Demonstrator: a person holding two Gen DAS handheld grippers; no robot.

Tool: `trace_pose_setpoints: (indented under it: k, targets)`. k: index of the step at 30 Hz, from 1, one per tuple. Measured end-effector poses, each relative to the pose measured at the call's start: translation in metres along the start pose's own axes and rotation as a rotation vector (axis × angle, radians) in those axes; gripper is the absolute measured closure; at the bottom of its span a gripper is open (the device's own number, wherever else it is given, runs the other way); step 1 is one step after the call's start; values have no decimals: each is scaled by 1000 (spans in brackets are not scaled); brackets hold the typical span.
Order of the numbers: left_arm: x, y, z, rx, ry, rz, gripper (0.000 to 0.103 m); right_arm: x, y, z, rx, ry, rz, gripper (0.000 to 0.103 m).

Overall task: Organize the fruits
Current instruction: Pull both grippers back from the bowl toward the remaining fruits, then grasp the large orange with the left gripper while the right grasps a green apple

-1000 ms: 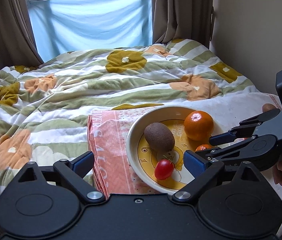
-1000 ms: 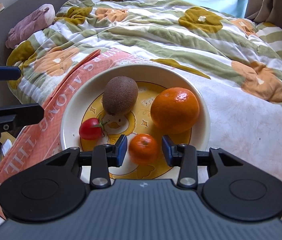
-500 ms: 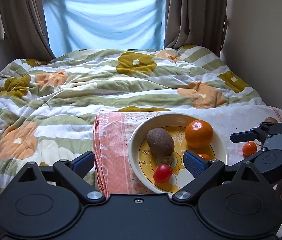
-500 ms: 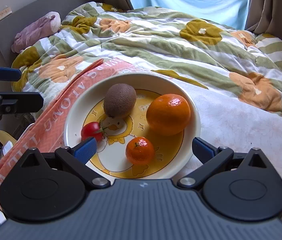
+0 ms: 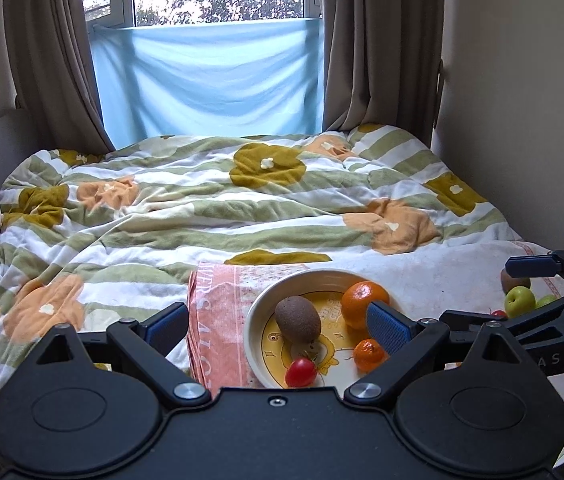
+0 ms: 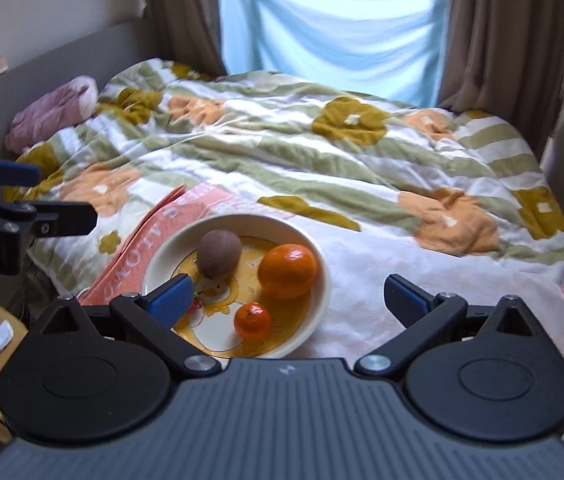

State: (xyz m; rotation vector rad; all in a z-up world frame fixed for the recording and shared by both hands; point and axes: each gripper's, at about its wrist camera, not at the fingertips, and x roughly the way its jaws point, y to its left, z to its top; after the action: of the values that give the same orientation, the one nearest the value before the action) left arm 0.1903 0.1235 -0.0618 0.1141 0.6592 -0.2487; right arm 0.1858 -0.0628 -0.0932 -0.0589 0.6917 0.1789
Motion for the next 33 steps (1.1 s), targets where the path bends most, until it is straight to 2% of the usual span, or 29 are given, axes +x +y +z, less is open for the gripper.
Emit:
trace_pose_setpoints:
  k: [6,12,17,24,33]
  targets:
    - [-9,-21,-1,42,-36,-58,5,-38,-22,-12,78,-18,-97,0]
    - [-23,-48,7,54,-67,-124,5,-76,-55,-21,120,-66,-147,0]
    - [-26,-80,15,45,-82,-135,5,-92,-91,-22,111,-90,-173,0]
    - [-15,-135,11,15,-45,-125,5,-92,-142,-36,110,-62,-135,0]
    - [26,-192,-18,-14,19,-67,5,-48,-187,-63,80,-4,-16,0]
